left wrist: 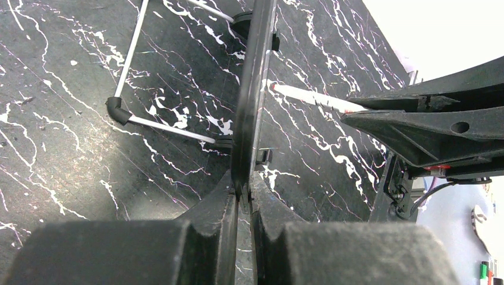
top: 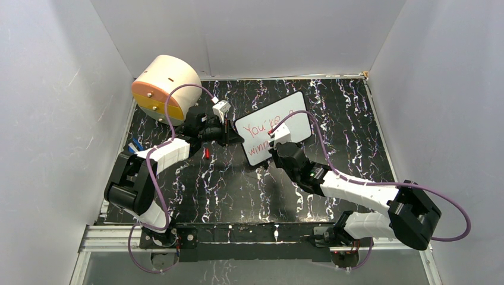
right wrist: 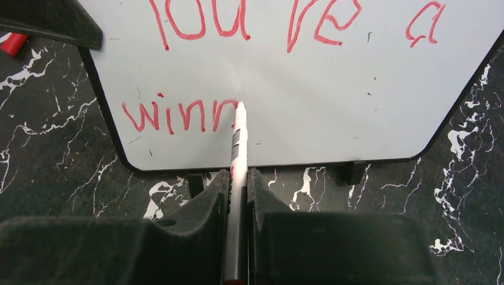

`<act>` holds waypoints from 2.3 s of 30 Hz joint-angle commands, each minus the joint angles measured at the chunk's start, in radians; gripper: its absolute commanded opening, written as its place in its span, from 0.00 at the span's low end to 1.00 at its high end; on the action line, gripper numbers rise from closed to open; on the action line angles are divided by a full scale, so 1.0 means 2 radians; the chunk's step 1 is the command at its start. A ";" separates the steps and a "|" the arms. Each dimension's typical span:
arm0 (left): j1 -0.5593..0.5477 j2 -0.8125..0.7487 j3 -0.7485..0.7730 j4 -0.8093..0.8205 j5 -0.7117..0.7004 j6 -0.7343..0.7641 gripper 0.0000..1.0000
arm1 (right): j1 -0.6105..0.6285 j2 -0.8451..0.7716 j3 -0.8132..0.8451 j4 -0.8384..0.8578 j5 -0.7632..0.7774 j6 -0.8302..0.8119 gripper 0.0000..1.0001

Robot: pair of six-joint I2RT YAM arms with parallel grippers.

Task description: Write a sentence on the whiteboard

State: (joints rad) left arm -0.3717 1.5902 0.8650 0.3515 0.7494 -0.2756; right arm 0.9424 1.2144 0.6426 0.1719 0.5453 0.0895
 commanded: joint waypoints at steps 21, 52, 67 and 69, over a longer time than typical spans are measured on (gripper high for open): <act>-0.004 -0.019 0.010 -0.021 -0.010 0.015 0.00 | -0.012 0.004 0.001 0.019 -0.003 0.008 0.00; -0.004 -0.015 0.012 -0.024 -0.007 0.016 0.00 | -0.021 0.018 0.009 0.015 0.017 0.000 0.00; -0.004 -0.012 0.013 -0.022 -0.006 0.016 0.00 | -0.022 0.017 0.016 0.033 0.022 -0.009 0.00; -0.004 -0.011 0.014 -0.023 -0.006 0.017 0.00 | -0.022 0.017 0.017 0.036 0.021 -0.012 0.00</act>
State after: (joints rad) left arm -0.3737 1.5887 0.8673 0.3435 0.7467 -0.2752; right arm 0.9031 1.2465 0.6403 0.1837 0.5697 0.0792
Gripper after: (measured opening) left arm 0.064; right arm 0.206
